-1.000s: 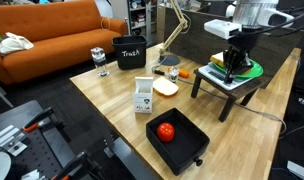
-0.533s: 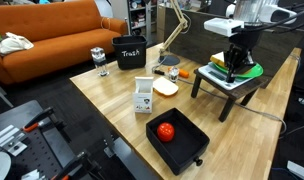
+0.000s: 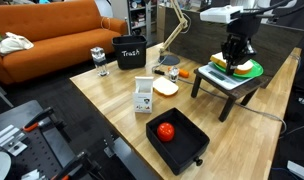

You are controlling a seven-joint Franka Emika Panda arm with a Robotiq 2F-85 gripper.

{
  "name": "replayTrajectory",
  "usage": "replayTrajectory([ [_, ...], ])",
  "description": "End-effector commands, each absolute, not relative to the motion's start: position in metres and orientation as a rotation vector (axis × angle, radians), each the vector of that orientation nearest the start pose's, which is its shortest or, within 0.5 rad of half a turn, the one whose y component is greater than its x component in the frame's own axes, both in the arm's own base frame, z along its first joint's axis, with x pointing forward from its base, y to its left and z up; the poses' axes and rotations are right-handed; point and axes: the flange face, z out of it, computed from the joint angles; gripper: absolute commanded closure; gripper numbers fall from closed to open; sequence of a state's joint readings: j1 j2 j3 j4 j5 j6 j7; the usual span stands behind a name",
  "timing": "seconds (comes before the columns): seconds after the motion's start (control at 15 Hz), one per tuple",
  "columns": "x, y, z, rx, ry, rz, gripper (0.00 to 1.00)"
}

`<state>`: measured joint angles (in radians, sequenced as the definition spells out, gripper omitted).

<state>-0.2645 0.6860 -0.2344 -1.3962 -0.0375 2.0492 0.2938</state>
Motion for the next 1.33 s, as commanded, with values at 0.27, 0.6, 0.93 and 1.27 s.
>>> replayTrajectory([
  [0.27,0.638,-0.297,0.336,-3.193,1.183,-0.067,1.00],
  [0.6,0.632,-0.276,0.336,-3.194,1.218,-0.063,1.00],
  [0.93,0.636,-0.271,0.330,-3.176,1.230,-0.013,0.73],
  [1.27,0.636,-0.270,0.328,-3.175,1.232,-0.006,0.73],
])
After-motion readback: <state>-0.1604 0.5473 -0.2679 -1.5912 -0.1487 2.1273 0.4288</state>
